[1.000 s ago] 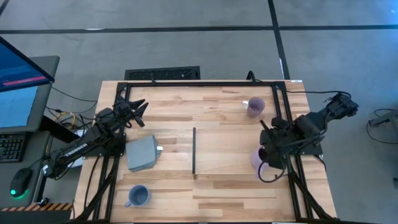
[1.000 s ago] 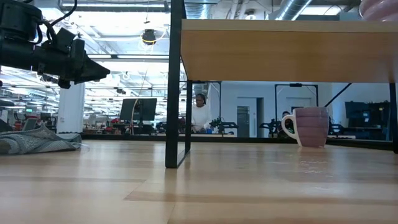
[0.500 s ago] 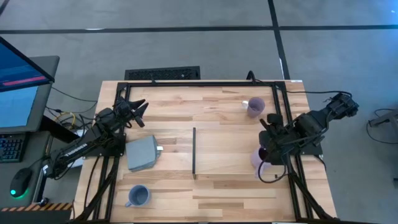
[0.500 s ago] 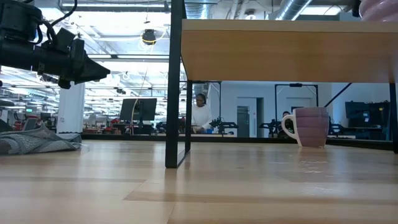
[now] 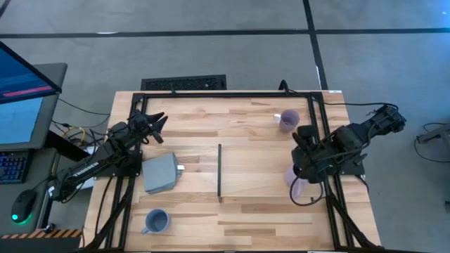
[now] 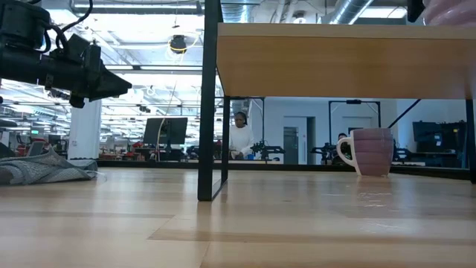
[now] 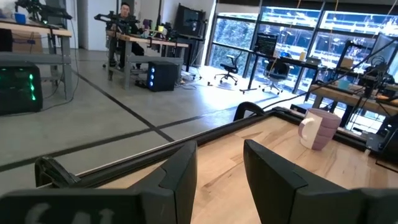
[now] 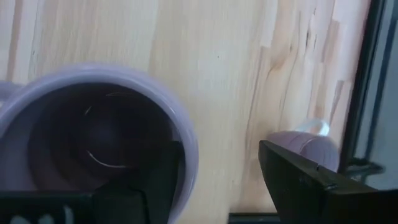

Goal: Stack small to large cups/mugs on shelf
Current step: Put the purple mug on the shelf

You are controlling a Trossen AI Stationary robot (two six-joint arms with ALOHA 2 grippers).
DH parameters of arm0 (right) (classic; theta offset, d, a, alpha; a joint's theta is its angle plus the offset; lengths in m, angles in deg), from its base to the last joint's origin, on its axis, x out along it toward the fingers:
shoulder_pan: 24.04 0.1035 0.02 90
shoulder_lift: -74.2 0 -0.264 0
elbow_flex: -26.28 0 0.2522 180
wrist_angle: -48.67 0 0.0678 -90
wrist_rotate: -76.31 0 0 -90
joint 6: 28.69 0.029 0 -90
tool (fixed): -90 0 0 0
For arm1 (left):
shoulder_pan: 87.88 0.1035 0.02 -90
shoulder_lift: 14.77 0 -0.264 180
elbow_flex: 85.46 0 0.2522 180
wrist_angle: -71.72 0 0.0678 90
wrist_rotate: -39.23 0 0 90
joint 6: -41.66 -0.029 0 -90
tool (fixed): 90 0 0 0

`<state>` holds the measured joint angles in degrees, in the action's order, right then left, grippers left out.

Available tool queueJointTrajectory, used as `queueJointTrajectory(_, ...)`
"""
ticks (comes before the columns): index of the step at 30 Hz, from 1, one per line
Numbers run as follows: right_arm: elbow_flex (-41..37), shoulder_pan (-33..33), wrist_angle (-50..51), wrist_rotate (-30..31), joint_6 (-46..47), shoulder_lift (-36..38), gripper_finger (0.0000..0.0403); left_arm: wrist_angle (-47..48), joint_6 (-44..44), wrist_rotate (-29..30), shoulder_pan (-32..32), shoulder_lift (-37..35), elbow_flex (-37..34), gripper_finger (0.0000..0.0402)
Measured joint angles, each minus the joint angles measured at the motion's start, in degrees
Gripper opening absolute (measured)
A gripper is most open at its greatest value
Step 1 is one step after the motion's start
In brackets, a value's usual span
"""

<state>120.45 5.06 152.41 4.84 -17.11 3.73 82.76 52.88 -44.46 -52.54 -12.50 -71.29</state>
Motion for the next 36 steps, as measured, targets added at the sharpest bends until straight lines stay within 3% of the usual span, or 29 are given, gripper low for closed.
queueJointTrajectory(7, 0.00, 0.00, 0.04, 4.68, -6.92, 0.00, 0.0244, 0.00, 1.35, 0.00, 0.00, -0.02, 0.00, 0.0121)
queueJointTrajectory(17, 0.00, 0.00, 0.02, 4.76, -11.94, -0.01, 0.0244, 0.00, 1.68, 0.03, 0.01, -0.01, -0.01, 0.0121)
queueJointTrajectory(36, 0.00, 0.13, 0.04, 2.17, -8.66, -0.11, 0.0244, 0.02, 1.95, -0.02, 0.00, -0.01, 0.00, 0.0121)
